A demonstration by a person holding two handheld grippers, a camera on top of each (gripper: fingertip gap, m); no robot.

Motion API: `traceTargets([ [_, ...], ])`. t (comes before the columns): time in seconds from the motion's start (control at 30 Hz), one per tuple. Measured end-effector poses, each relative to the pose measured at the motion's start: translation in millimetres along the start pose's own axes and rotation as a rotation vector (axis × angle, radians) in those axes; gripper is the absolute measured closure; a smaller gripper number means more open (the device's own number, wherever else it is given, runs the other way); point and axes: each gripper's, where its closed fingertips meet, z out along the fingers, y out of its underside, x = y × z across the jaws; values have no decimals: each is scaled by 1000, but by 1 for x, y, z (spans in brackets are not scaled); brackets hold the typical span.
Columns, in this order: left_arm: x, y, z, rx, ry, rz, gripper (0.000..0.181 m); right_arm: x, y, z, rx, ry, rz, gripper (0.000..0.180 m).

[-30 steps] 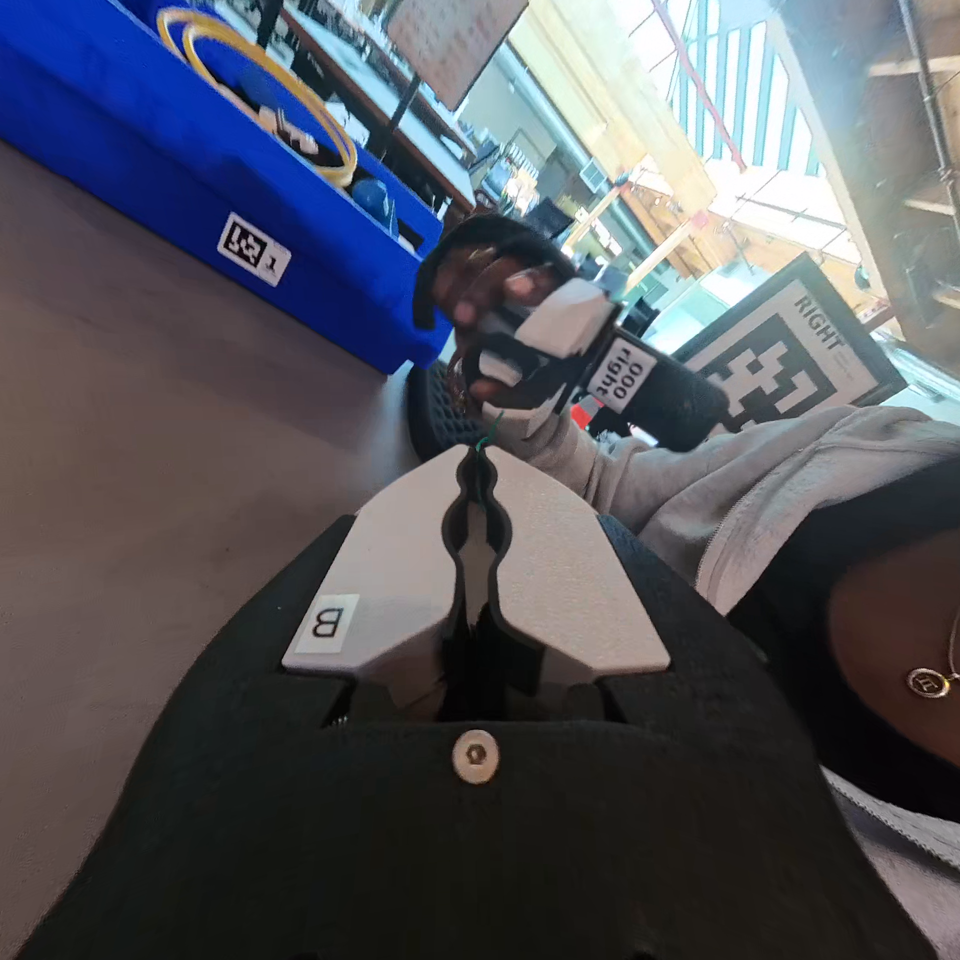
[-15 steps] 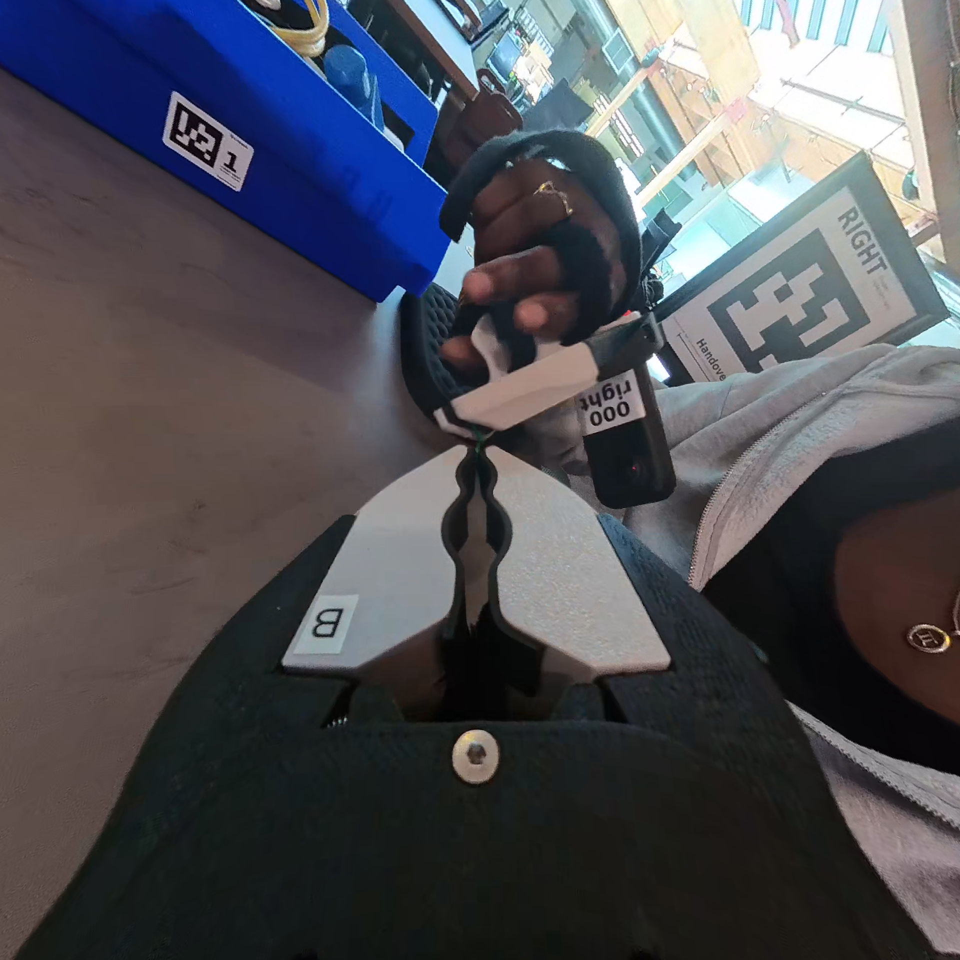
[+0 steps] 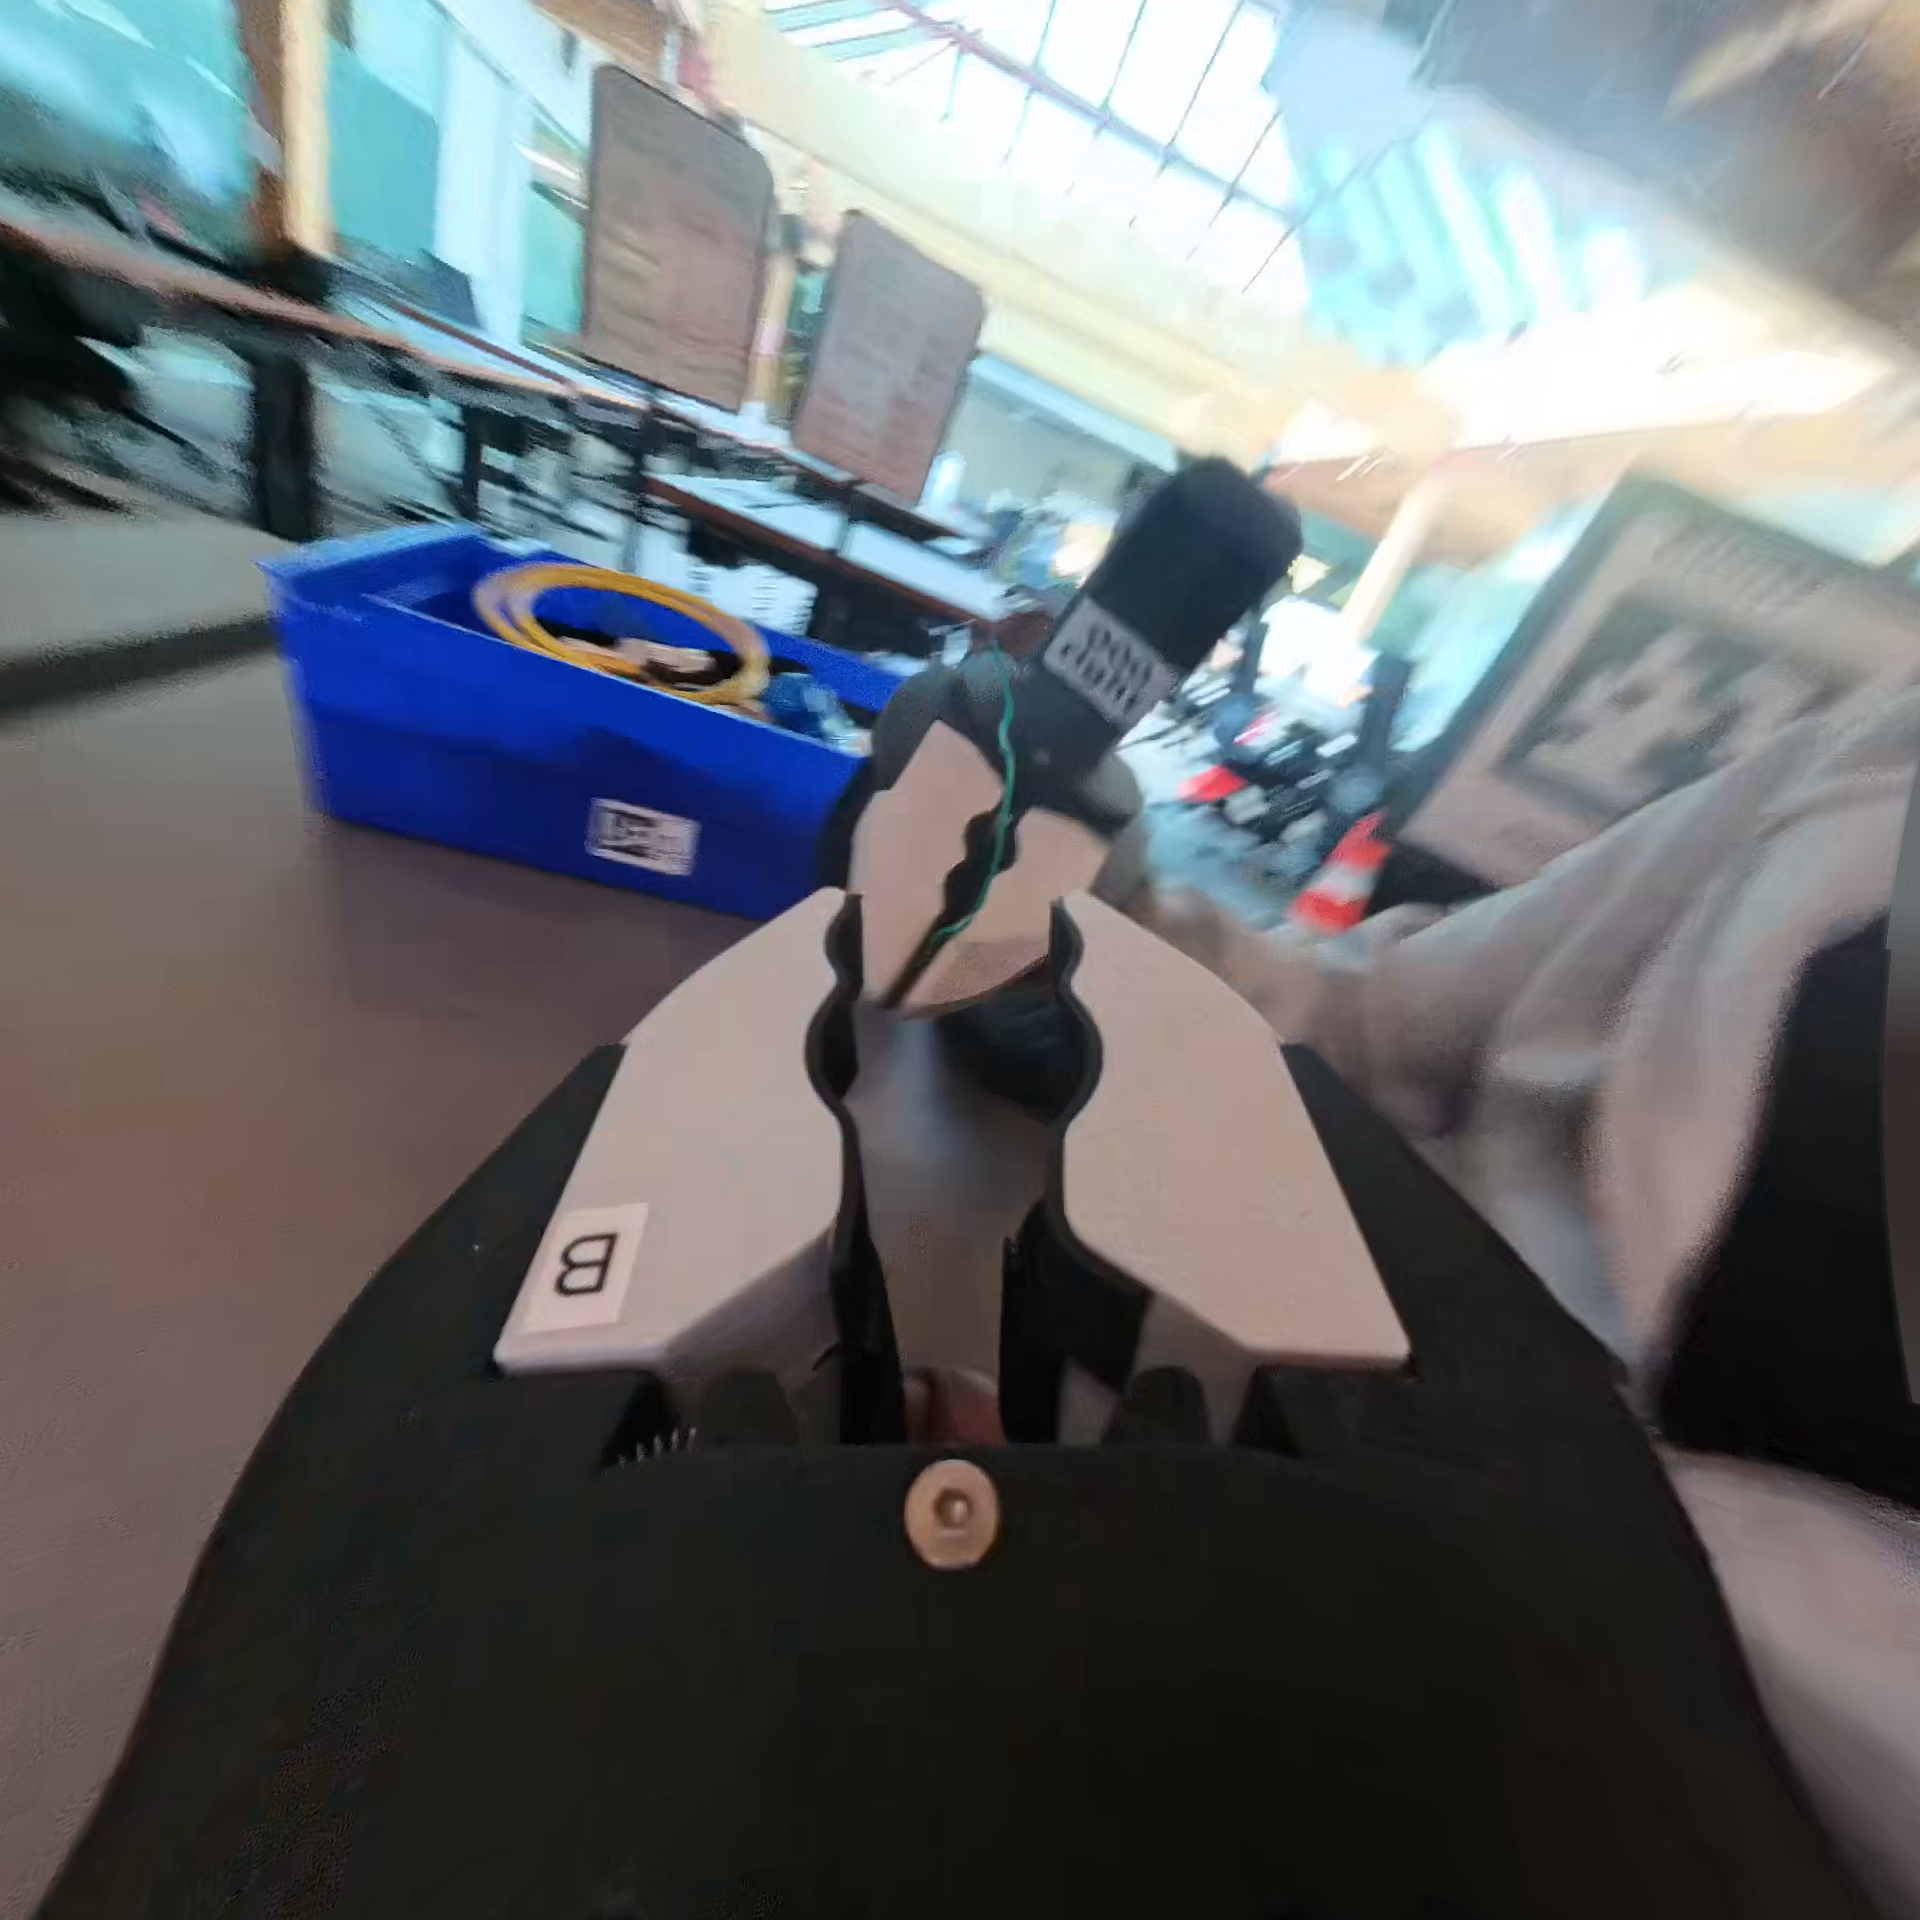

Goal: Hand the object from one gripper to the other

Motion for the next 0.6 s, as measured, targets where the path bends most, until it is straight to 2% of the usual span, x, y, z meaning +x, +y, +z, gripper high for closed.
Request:
traceTargets([
  [0.03,-5,4,0,-30,-69,122,144,-3,-3,-1,45,-65,139,180],
  [0.1,-5,10,5,-72,-140,334,143,-10,-8,-1,99,-189,354,180],
  [0.17,4,13,13,-74,-130,406,144,-17,-10,1,119,-272,456,180],
  [0.3,7,13,18,-60,-103,286,175,-25,-13,5,127,-319,485,180],
  [0.43,10,10,14,-48,-30,143,181,-25,-13,6,123,-317,502,179],
  [0.53,1,3,10,-9,-73,104,181,-13,-18,2,177,-296,576,161],
  [0.6,-3,2,7,-1,-96,94,181,-2,-27,-3,269,-282,660,155],
])
